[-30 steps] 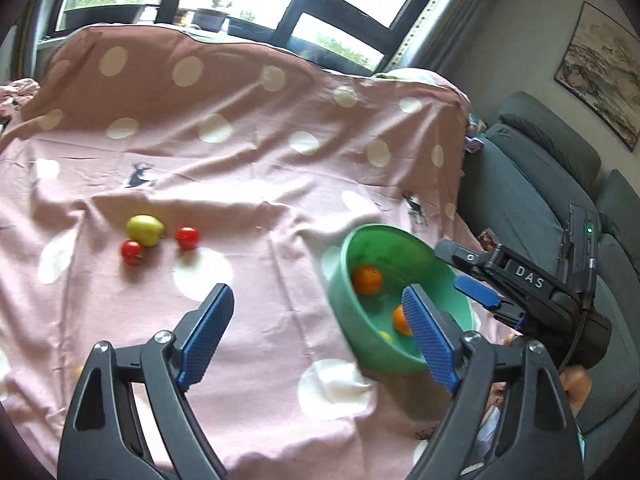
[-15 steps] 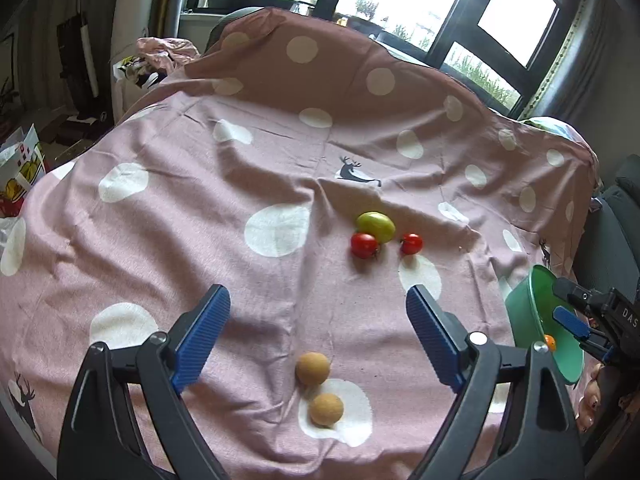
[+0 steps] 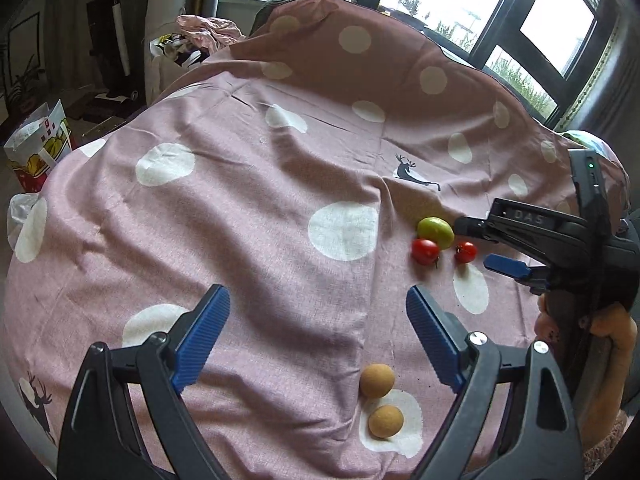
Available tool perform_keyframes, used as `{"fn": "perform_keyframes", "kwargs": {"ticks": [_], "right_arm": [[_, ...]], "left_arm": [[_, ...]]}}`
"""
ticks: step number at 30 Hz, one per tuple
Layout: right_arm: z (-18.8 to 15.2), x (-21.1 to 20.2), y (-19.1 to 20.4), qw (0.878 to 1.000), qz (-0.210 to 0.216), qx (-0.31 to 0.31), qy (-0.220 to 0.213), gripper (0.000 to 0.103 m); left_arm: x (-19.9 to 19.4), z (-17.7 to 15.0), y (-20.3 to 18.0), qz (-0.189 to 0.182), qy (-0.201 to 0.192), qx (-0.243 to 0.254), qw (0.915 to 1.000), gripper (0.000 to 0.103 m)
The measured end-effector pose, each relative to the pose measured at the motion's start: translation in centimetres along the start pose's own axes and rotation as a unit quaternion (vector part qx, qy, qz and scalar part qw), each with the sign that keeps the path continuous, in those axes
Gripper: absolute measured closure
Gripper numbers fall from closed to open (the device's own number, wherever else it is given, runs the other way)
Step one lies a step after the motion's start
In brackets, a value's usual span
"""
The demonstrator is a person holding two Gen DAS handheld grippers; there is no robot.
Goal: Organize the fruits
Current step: 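Move the open right tool toward the fruits left on the cloth, then close the right gripper around the yellow-green plum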
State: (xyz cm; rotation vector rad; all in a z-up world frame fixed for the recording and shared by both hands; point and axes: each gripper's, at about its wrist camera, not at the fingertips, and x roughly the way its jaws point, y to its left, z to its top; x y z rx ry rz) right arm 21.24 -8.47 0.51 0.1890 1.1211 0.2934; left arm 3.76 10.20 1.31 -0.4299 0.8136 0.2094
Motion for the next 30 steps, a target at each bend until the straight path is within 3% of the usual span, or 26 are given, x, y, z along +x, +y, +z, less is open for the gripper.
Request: {"fn": "perform_keyframes", "kwargs": {"ticks": [4,12,18,24,30], "right_arm": [[1.3,2.6,1.0,0.999,-0.026,-0.01,0.017,0.04],[1.8,5.1,2.3,0.998,-0.056,-0.033,0.02,0.042],[1.6,6.0,2.6,0.995,-0.088,-0.05,0.011,0.054],[1.4,4.5,2.0,0.997,-0.067,-0.042,-0.003,0.054],[-1.0,-1.3,0.2,0.997,-0.045,-0.056,-0.027,0.054]], "left_arm": [[0.1,0.2,0.8,0.01,0.003,-0.013,0.9999,0.013],[0.3,0.4,0.9,-0.003,0.012,-0.016,0.9998,0.013],[0.5,0.2,0.5,-0.003,0.017,-0.008,0.9998,0.013],[0.6,-0.1,-0.2,-0.003,0.018,0.004,0.9998,0.013],[0.7,-0.6,-1.6,-0.007,0.018,0.026,0.9995,0.013]]}}
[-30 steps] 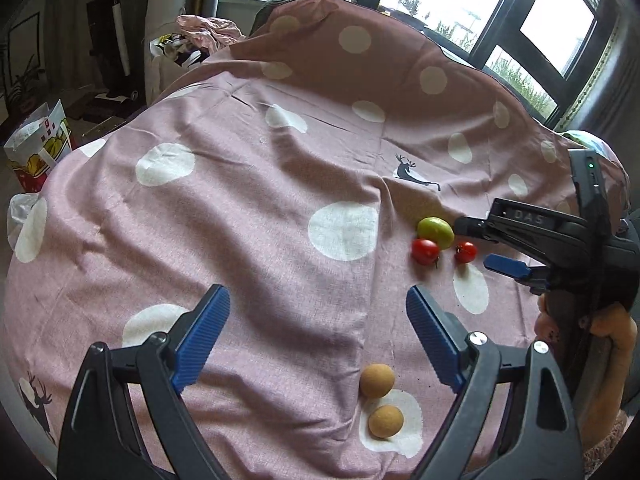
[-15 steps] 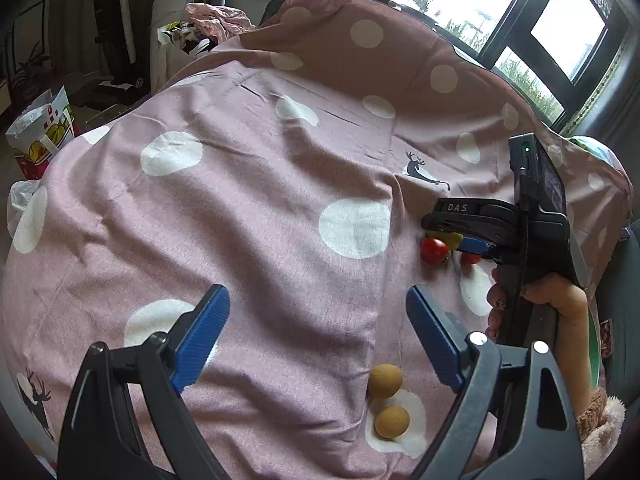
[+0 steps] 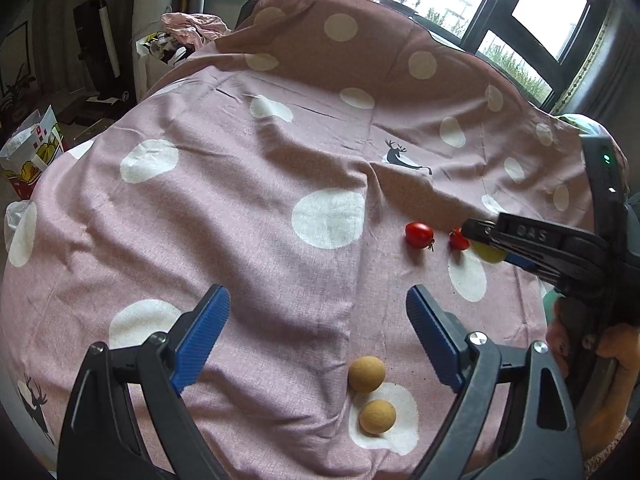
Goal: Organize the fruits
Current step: 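Close the right gripper around the yellow-green plum, then carry the yellow-green plum with the right tool over the green bowl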
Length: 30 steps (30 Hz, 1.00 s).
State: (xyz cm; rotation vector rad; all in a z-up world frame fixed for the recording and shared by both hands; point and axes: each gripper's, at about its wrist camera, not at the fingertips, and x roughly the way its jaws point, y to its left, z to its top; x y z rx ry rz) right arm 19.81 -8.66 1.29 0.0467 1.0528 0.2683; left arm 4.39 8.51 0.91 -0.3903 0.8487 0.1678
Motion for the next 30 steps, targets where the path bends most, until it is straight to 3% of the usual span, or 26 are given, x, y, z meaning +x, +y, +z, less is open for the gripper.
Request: {"fn": "perform_keyframes", "kwargs": {"ticks": [5,12,26,30], "right_arm": [[-4.3,-2.6,-3.1,0.999,0.026,0.01,0.021,0.054],[-8.7,-2.3,-4.9,0.998,0.009,0.018,0.063,0.054],[-9.6,-1.8,-4.8,0.997,0.002,0.002,0.072,0.054],[-9.5,-2.3,-5.8,0.997,0.02,0.022,0.068,0.043]], "left_arm": [[0.2,-0.6,-1.3,-0.006,0.005,0.017,0.9998,0.013],[0.6,-1.4,-2.7,0.004,0.002,0.027,0.9996,0.014],[1.6,-2.8,-4.9,0.019,0.008,0.066,0.9976,0.014],[1.4,-2.9,-5.3,0.012,0.002,0.07,0.9975,0.014]]}}
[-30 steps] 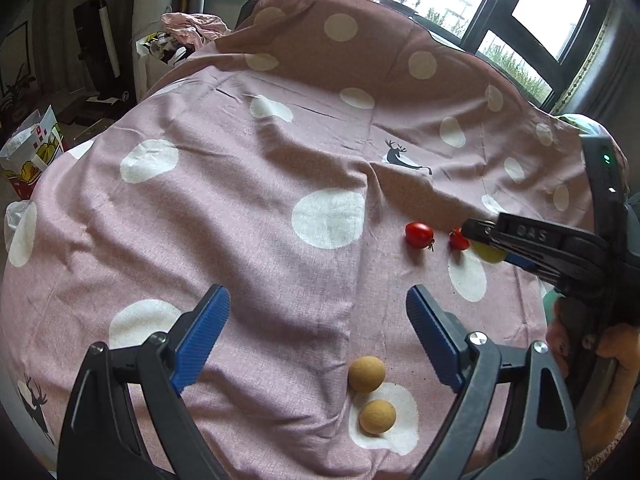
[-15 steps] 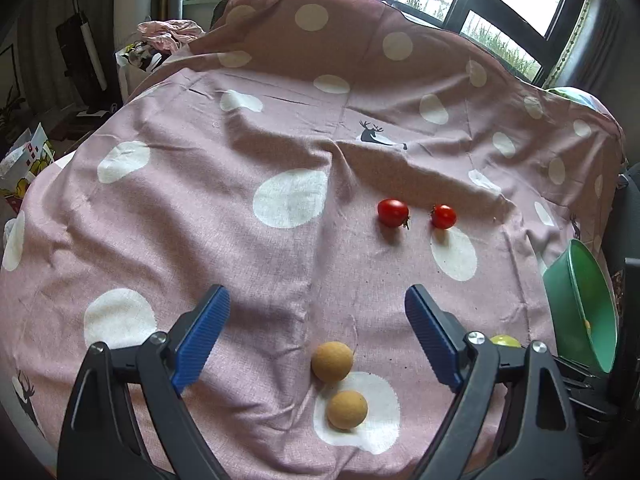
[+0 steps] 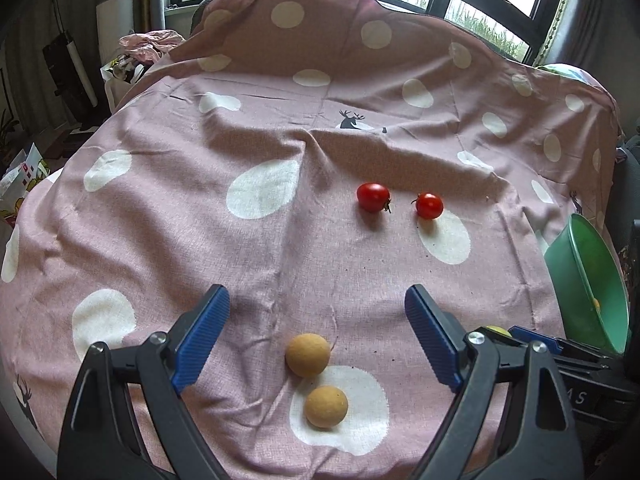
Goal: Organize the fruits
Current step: 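Carry the yellow-green plum with the right tool over the green bowl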
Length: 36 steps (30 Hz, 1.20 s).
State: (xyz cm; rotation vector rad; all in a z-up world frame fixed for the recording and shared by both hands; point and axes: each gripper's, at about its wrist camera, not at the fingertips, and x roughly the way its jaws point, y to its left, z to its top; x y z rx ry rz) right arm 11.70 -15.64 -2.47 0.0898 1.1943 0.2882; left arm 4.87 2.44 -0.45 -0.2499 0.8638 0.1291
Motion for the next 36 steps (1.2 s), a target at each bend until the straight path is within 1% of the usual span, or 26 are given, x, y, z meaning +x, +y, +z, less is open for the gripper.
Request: {"fn": "perform_keyframes", "kwargs": {"ticks": [4,6,9,12,14,16,18,19,20,22,27,28,29,30,34,36], "right_arm": [[0.1,-1.5,-0.5,0.999,0.023,0.007,-0.027,0.043],[0.2,-2.2,-0.9,0.998,0.029,0.021,-0.046,0.043],[0.3,-3.2,-1.6,0.996,0.045,0.039,-0.068,0.043],[0.5,-3.6,-2.6,0.992,0.064,0.071,-0.079,0.043],[0.5,-3.4,-3.0,0.991,0.068,0.086,-0.071,0.043],[0.4,-3.0,-3.1,0.99,0.076,0.096,-0.064,0.044],[0.4,-2.5,-3.2,0.99,0.083,0.101,-0.052,0.052],[0.4,-2.2,-3.2,0.99,0.083,0.104,-0.045,0.053],[0.4,-1.9,-3.2,0.99,0.084,0.104,-0.039,0.053],[0.3,-1.6,-3.1,0.99,0.086,0.104,-0.032,0.053],[0.2,-0.9,-2.9,0.99,0.091,0.103,-0.02,0.054],[0.2,-0.7,-2.9,0.99,0.091,0.104,-0.017,0.055],[0.2,-0.6,-3.0,0.99,0.09,0.104,-0.013,0.061],[0.2,-0.4,-3.0,0.991,0.089,0.104,-0.008,0.063],[0.1,-0.1,-3.2,0.99,0.094,0.106,-0.002,0.063],[0.1,-0.1,-3.2,0.99,0.095,0.105,-0.001,0.063]], "left_arm": [[-0.3,0.0,-0.3,-0.016,-0.005,0.0,0.9999,0.014],[-0.4,-0.1,-0.5,-0.028,-0.002,-0.004,0.9996,0.014],[-0.5,-0.2,-1.0,-0.056,0.002,-0.007,0.9984,0.015],[-0.6,-0.5,-1.9,-0.095,0.009,-0.006,0.9954,0.019],[-0.4,-0.7,-2.7,-0.127,0.019,-0.003,0.9917,0.023],[-0.1,-1.1,-3.7,-0.148,0.034,0.003,0.9884,0.027],[0.2,-1.5,-4.6,-0.163,0.047,0.009,0.9854,0.029],[0.4,-1.6,-5.0,-0.169,0.051,0.013,0.9841,0.031],[0.5,-1.8,-5.3,-0.174,0.056,0.017,0.9831,0.032],[0.9,-2.2,-6.0,-0.181,0.067,0.025,0.9809,0.037],[1.8,-2.9,-7.2,-0.196,0.092,0.038,0.9755,0.048],[2.0,-3.0,-7.4,-0.199,0.095,0.041,0.9746,0.049],[2.1,-3.1,-7.5,-0.202,0.098,0.044,0.9735,0.049],[2.2,-3.3,-7.7,-0.206,0.102,0.048,0.972,0.049],[2.7,-3.6,-8.3,-0.227,0.12,0.053,0.965,0.05],[2.9,-3.8,-8.6,-0.226,0.123,0.057,0.9646,0.051]]}}
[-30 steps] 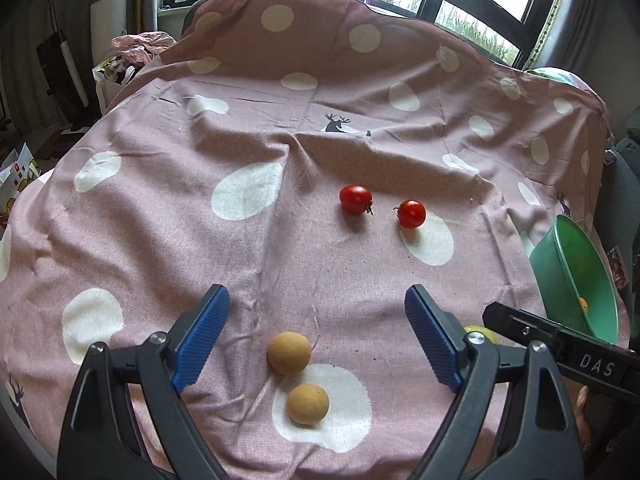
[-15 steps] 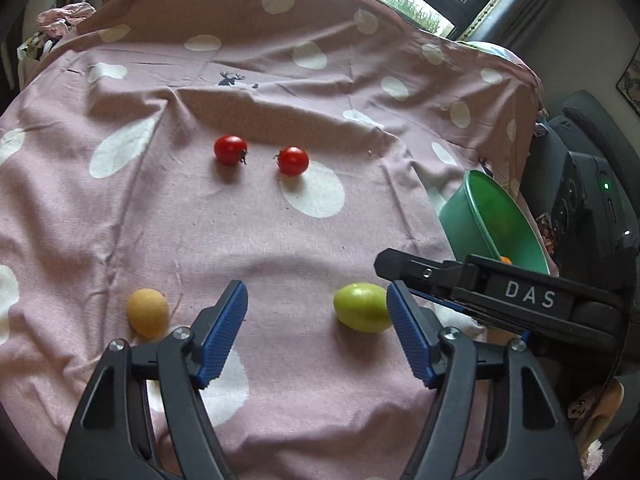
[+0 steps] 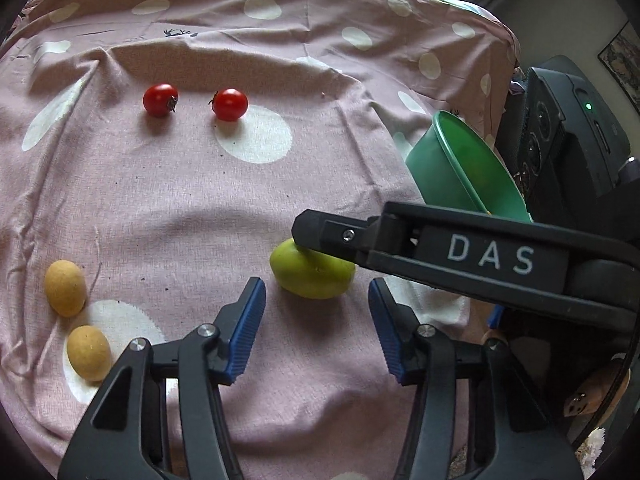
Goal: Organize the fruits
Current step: 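Carry the yellow-green plum with the right tool over the green bowl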
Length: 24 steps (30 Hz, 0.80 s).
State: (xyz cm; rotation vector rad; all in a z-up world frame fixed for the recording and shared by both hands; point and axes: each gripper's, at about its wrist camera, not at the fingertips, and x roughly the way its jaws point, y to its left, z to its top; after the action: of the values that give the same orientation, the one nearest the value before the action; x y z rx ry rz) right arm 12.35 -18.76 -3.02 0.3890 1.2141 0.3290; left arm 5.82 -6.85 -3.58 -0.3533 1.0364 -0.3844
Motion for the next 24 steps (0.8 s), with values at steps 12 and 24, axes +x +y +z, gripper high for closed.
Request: {"fn": "perform_keyframes", "kwargs": {"ticks": [12,24], "right_arm": [[-0.1,0.5,0.0,1.0,0.014,-0.004,0.017,0.063],[-0.4,-1.6,1.5,0.999,0.019,-0.032,-0.009,0.063]], "left_arm": [[0.8,0.0,0.4,0.002,0.005,-0.007,1.0,0.06],[-1.6,0.3,-0.7,0.003,-0.03,0.003,0.9995,0.058]]}}
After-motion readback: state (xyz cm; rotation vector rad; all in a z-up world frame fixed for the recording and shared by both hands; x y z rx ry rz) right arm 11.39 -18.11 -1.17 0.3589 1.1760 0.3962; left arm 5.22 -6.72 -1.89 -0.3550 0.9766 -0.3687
